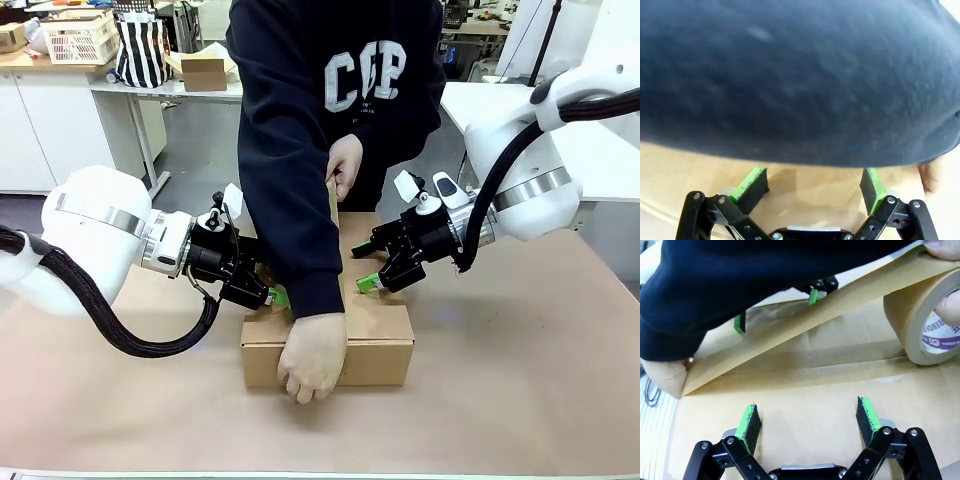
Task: Pack the gift set into the box.
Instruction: Press and hold the closed box until the human finishes sealing it.
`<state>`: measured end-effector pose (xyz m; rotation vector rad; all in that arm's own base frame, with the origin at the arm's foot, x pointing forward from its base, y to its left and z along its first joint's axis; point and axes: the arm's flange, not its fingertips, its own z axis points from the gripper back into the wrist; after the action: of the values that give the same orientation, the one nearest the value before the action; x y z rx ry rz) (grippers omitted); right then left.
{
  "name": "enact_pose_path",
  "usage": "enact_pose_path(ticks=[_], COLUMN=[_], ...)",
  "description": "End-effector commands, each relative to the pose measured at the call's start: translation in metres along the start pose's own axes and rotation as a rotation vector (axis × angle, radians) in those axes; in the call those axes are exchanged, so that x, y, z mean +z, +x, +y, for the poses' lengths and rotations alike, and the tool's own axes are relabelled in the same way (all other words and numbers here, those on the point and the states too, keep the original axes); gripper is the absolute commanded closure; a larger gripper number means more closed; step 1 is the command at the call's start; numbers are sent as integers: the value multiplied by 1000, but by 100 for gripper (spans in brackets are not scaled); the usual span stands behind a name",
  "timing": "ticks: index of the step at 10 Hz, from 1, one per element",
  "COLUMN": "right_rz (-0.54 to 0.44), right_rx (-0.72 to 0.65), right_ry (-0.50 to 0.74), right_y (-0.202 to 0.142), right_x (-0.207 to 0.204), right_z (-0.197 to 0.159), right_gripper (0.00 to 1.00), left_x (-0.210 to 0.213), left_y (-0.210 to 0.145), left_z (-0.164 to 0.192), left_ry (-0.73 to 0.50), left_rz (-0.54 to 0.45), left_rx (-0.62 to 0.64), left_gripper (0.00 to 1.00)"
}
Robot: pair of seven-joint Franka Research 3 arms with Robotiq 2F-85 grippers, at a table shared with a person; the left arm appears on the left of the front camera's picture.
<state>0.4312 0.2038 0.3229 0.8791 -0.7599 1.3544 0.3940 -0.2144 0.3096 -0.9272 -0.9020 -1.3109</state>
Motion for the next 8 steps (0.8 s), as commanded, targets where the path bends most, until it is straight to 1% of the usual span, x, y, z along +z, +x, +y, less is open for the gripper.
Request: enact_pose_path(ticks=[1,8], right_rz=[0,0], right_rx=[-2,-2], right_ry=[3,3], right_y=[-3,-3], right_x=[-2,-2], right_z=[-1,-1], right_gripper=[0,0], left_x=[0,0], left_y=[-2,-2], left_z=[-3,-3], left_ry=[6,6], left_rz=[16,16], left_rx=[-3,-3], left_gripper=[0,0])
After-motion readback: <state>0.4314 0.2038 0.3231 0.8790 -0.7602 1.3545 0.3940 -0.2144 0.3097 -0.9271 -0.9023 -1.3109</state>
